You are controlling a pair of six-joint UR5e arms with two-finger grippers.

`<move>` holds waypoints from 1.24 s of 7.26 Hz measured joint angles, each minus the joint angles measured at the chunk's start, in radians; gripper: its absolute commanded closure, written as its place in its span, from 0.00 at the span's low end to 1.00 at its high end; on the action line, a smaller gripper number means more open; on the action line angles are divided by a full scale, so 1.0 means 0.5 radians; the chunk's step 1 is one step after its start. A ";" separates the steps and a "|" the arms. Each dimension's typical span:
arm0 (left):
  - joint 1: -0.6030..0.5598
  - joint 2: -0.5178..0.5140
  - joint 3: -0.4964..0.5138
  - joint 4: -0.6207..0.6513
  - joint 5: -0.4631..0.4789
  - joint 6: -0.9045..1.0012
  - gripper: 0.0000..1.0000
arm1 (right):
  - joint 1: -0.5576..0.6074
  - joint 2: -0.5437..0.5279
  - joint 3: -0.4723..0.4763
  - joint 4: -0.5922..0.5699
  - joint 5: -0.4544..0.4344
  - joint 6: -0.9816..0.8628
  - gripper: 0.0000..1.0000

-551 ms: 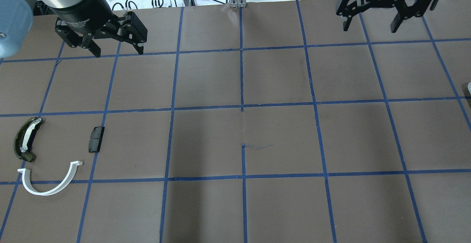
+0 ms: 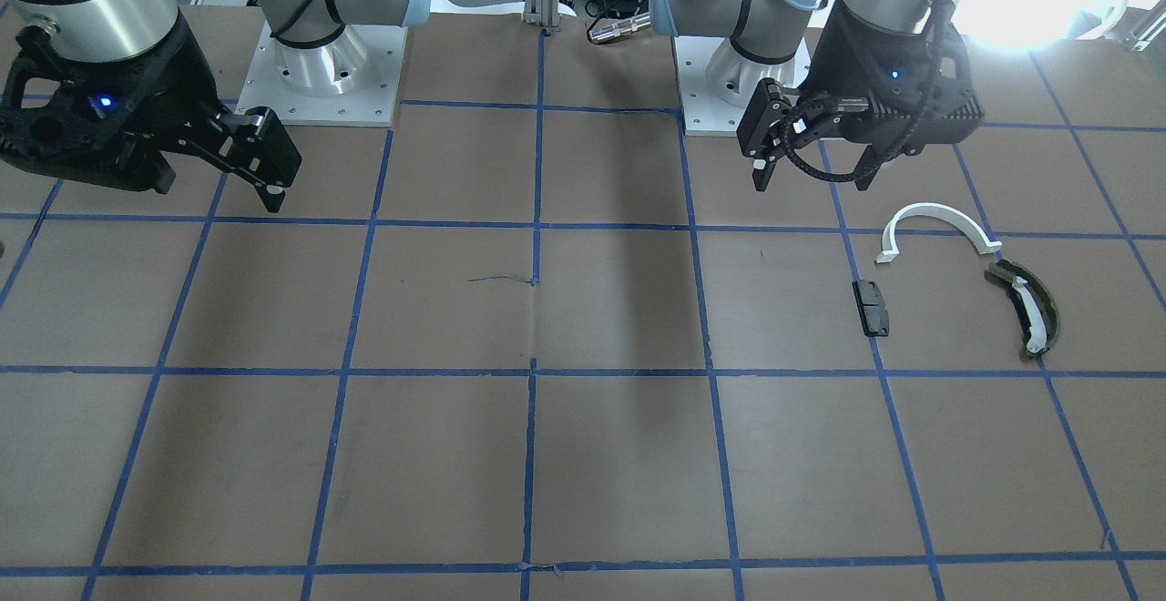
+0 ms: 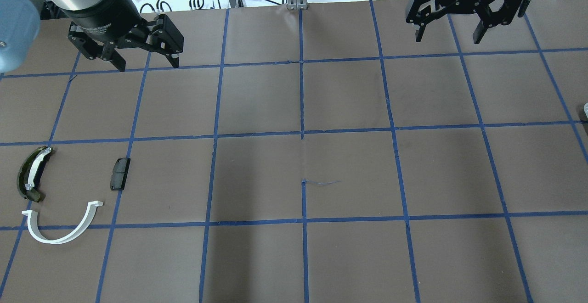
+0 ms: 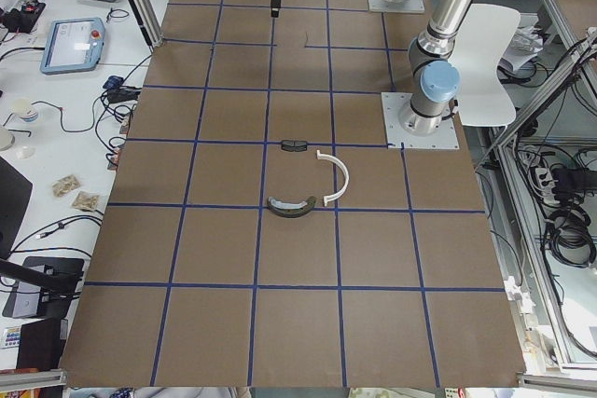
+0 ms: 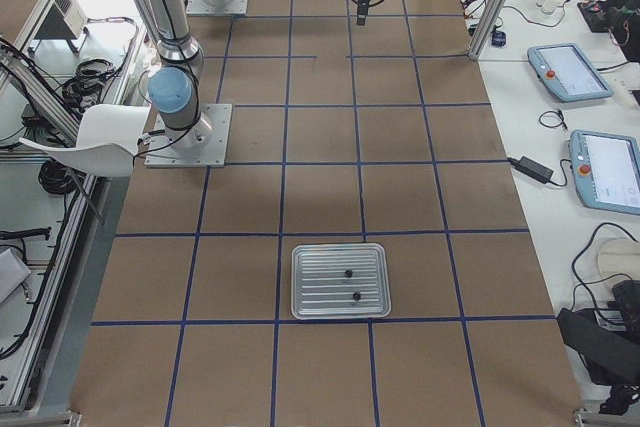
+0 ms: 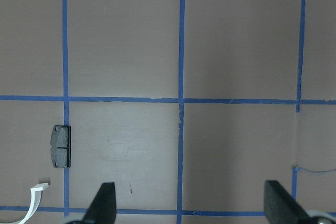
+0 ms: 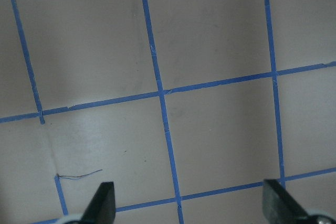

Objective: Place bearing gear from tray to pile

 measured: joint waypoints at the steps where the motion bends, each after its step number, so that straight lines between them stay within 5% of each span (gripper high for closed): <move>1: 0.000 0.000 0.001 0.001 0.000 0.000 0.00 | 0.001 -0.001 0.000 0.000 0.000 0.000 0.00; 5: 0.000 0.000 0.000 0.002 0.000 0.000 0.00 | -0.132 0.015 -0.042 -0.042 -0.024 -0.335 0.00; 9: -0.001 0.001 -0.001 0.005 -0.001 0.000 0.00 | -0.857 0.085 -0.032 -0.128 -0.034 -1.678 0.01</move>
